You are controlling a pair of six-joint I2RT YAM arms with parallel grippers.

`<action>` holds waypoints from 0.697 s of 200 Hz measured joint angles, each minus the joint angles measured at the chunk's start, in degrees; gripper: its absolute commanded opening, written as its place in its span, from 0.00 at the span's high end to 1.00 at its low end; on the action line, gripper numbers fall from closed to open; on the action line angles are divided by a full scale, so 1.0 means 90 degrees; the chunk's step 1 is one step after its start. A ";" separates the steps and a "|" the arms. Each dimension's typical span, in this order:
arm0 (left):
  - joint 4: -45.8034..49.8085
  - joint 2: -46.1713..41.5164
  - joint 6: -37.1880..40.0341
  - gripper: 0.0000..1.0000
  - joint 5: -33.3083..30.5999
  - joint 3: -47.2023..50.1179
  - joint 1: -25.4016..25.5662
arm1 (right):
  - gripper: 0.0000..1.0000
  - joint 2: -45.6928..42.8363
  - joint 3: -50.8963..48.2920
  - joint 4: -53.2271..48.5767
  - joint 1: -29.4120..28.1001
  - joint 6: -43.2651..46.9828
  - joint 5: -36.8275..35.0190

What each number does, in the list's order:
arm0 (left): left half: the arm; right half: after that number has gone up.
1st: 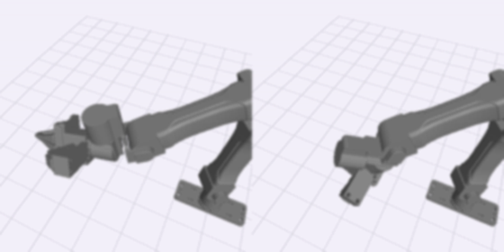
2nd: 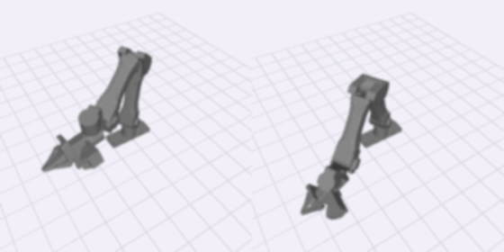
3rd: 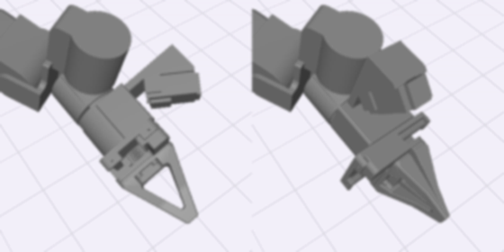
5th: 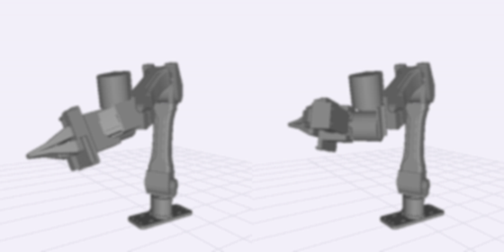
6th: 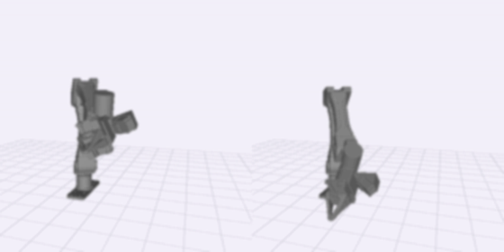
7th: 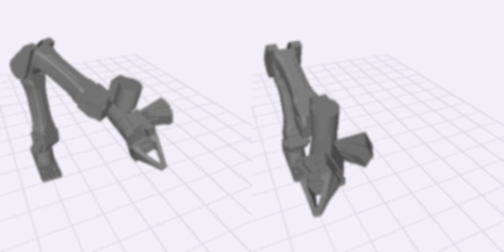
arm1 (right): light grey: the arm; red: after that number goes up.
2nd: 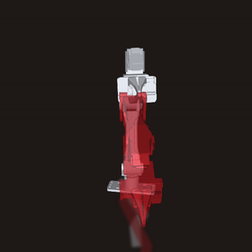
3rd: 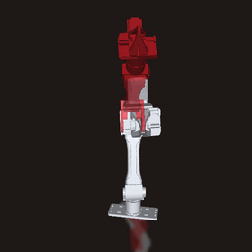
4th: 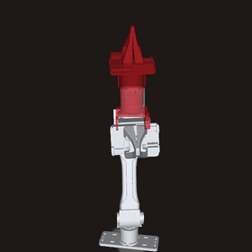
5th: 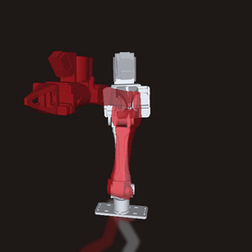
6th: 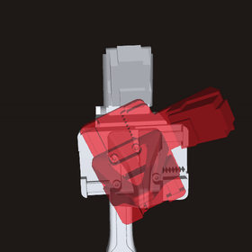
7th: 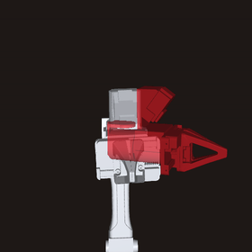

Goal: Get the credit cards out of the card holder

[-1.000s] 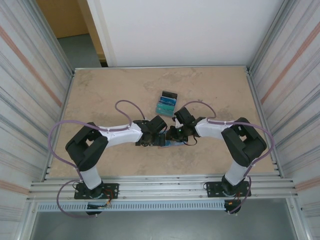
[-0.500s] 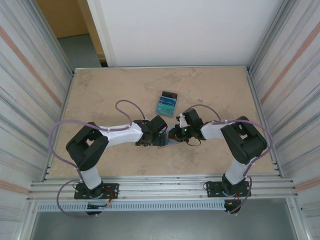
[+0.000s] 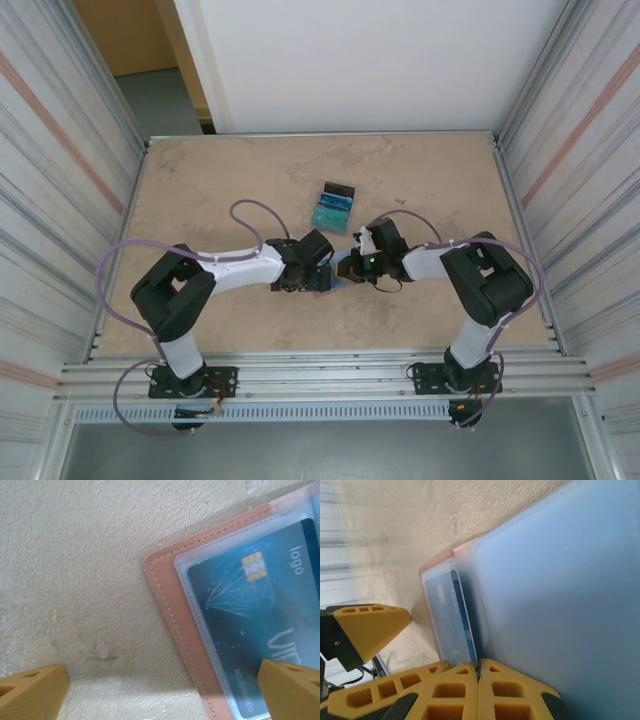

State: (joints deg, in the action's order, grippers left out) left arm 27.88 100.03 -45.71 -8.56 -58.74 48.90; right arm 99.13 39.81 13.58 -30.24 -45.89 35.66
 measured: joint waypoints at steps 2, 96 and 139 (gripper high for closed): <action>0.0000 -0.0010 0.0000 0.01 0.0002 0.0010 -0.0015 | 1.00 -0.0010 0.0000 -0.0007 0.0002 0.0000 -0.0005; 0.0092 0.0019 0.0126 0.01 0.0002 0.0000 -0.0267 | 0.95 -0.0525 -0.0034 -0.0367 0.0032 -0.0002 -0.0333; 0.0325 0.0194 0.0228 0.01 0.0007 -0.0211 -0.0267 | 0.81 -0.0493 -0.0189 -0.0049 0.0032 -0.0117 -0.0066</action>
State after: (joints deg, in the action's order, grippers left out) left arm 30.81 101.78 -43.66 -8.49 -60.64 46.50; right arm 94.70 38.11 13.15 -29.95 -46.94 35.07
